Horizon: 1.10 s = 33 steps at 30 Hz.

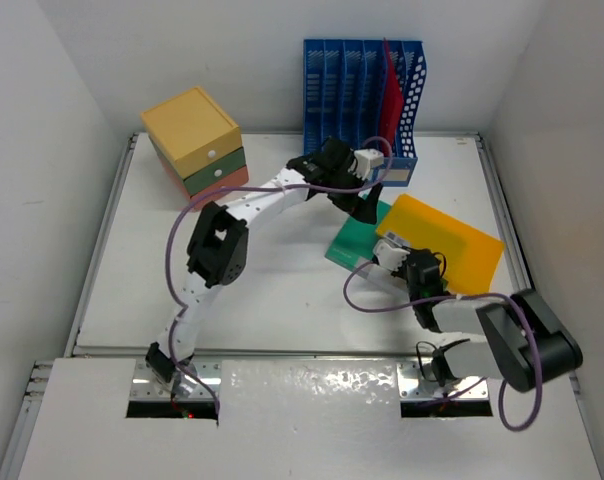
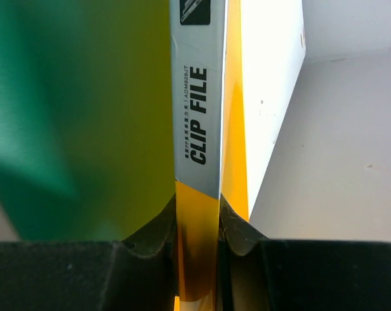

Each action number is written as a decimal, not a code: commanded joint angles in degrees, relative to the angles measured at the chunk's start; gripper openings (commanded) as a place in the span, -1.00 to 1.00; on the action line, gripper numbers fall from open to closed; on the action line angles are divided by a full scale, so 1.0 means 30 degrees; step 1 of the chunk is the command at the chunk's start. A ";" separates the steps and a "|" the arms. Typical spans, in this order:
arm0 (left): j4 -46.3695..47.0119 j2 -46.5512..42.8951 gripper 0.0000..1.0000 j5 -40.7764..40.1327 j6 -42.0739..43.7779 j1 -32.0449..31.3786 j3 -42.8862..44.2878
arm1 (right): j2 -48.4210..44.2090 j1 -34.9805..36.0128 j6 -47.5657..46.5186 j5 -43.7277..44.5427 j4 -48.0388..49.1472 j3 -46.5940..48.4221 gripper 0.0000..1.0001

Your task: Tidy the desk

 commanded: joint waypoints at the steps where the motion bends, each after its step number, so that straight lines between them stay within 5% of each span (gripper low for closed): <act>1: -0.0464 -0.3332 0.99 -0.2081 0.1344 -0.0139 -0.0263 | -0.1914 0.0686 0.1346 -0.0978 -0.3580 0.0514 -1.00; 14: -0.0963 -0.7703 0.99 -0.3989 0.1109 0.0974 -0.1701 | -0.7160 0.2212 0.2164 -0.1211 -0.9819 0.1011 -1.00; 33: -0.1286 -1.3207 0.99 -0.4925 0.1255 0.4340 -0.4685 | -0.9329 0.4555 0.3394 -0.0978 -1.4068 0.3558 -1.00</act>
